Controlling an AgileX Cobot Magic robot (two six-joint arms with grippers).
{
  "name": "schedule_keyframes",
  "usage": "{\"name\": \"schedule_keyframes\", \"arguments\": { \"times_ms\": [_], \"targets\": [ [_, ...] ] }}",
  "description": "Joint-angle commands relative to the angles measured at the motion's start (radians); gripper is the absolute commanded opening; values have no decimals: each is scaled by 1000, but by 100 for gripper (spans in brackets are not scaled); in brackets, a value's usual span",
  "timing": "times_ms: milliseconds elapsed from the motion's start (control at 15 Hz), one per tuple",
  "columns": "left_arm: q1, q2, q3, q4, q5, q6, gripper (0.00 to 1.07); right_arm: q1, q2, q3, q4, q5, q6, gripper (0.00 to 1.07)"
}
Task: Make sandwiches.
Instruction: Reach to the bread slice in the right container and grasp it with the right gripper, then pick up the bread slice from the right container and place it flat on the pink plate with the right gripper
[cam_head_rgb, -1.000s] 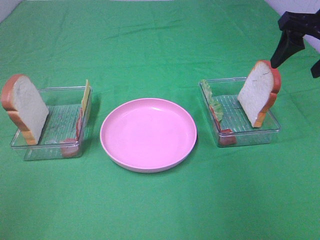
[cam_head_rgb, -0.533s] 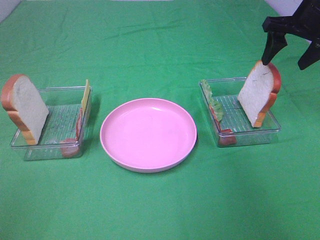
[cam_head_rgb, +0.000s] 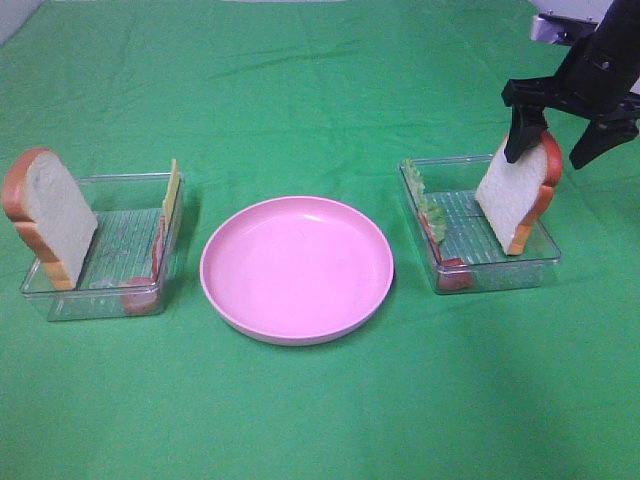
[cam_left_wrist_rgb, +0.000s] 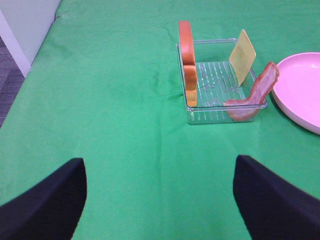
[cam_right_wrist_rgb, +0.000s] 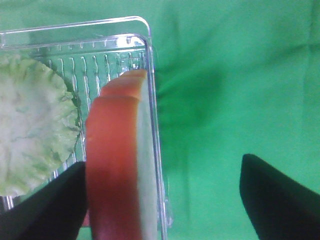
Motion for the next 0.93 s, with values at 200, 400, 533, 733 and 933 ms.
{"name": "schedule_keyframes", "arguments": {
  "times_ms": [200, 400, 533, 733, 933],
  "targets": [
    [1, -21, 0, 2, -9, 1, 77, -5, 31, -6, 18, -2, -18, 58],
    [1, -21, 0, 2, -9, 1, 77, -5, 31, -6, 22, 9, -17, 12],
    [1, -21, 0, 2, -9, 1, 77, -5, 31, -6, 23, 17, -17, 3],
    [1, -21, 0, 2, -9, 1, 77, -5, -25, -6, 67, 26, -15, 0],
    [1, -21, 0, 2, -9, 1, 77, -5, -101, -6, 114, 31, -16, 0]
  ]
}}
